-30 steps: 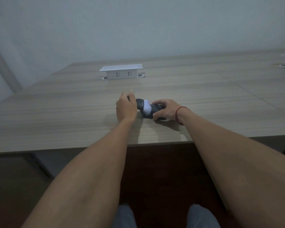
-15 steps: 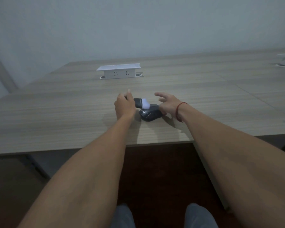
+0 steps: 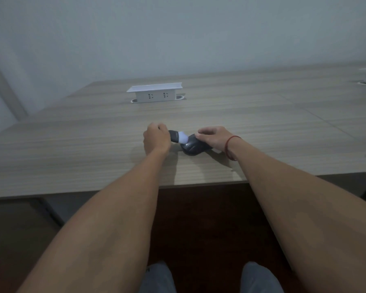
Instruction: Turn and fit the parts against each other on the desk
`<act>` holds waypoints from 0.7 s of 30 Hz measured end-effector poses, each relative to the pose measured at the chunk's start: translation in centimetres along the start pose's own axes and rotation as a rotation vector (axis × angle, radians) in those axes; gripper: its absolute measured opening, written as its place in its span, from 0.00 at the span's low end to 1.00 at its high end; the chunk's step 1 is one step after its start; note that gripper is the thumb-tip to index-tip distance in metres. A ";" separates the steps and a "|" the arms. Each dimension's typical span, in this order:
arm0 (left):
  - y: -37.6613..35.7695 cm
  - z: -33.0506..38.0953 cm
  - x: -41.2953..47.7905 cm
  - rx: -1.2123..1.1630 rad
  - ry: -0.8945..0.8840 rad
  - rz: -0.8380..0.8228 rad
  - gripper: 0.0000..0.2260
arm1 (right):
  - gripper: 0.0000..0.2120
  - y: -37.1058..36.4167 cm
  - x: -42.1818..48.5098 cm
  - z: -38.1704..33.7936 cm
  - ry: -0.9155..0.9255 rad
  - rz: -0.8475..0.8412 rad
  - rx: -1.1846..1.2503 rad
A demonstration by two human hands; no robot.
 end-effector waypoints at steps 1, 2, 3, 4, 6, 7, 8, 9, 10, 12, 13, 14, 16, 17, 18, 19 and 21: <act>0.4 -0.3 0.2 -0.010 0.002 0.028 0.15 | 0.20 -0.1 0.1 0.0 0.004 0.009 -0.007; 0.8 -0.3 0.2 -0.045 -0.023 0.043 0.16 | 0.19 -0.1 0.2 0.0 0.004 0.020 -0.006; 0.8 0.0 0.3 -0.095 -0.056 0.036 0.17 | 0.19 -0.3 0.3 0.1 0.004 0.031 -0.003; 0.8 0.4 0.3 -0.152 -0.078 0.018 0.18 | 0.19 -0.5 0.5 0.1 0.002 0.043 -0.012; 0.5 1.2 -0.2 -0.226 -0.078 -0.021 0.20 | 0.20 -0.8 0.6 0.1 -0.002 0.084 -0.060; 0.3 1.4 -0.5 -0.221 -0.088 -0.046 0.21 | 0.20 -0.9 0.6 -0.1 0.000 0.109 -0.087; 0.0 1.5 -0.7 -0.176 -0.119 -0.063 0.20 | 0.20 -0.9 0.5 -0.3 0.003 0.134 -0.125; -0.2 1.4 -0.8 -0.112 -0.149 -0.069 0.19 | 0.20 -0.9 0.4 -0.4 0.006 0.161 -0.173; -0.1 1.0 -0.8 -0.045 -0.156 -0.053 0.18 | 0.19 -0.7 0.3 -0.5 0.009 0.185 -0.227; 0.7 -0.1 -0.7 0.015 -0.096 0.029 0.18 | 0.18 -0.6 0.1 -0.6 0.015 0.198 -0.327; 1.0 -0.5 -0.5 0.011 -0.070 0.061 0.18 | 0.18 -0.5 -0.1 -0.6 0.023 0.193 -0.359; 1.2 -0.6 -0.4 -0.002 -0.065 0.071 0.18 | 0.19 -0.5 -0.2 -0.7 0.036 0.188 -0.381; 1.3 -0.3 -0.4 -0.033 -0.093 0.074 0.17 | 0.16 -0.5 -0.5 -1.0 0.051 0.178 -0.383; 1.2 0.0 -0.4 -0.050 -0.109 0.073 0.17 | 0.15 -0.6 -0.7 -1.1 0.059 0.154 -0.373; 1.1 0.3 -0.6 -0.071 -0.117 0.074 0.17 | 0.19 -1.0 -0.8 -1.1 0.070 0.106 -0.370; 1.0 0.5 -0.6 -0.088 -0.124 0.079 0.17 | 0.26 -1.6 -1.1 -1.1 0.078 0.047 -0.384; 0.9 0.7 -0.7 -0.117 -0.136 0.074 0.18 | 0.35 -2.2 -1.3 -1.1 0.092 -0.015 -0.450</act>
Point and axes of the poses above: each hand's wrist, its own x-axis towards the middle knuckle, its own y-axis out of the back of the hand, z = x × y, the point moved 5 cm from there along x, towards the middle knuckle
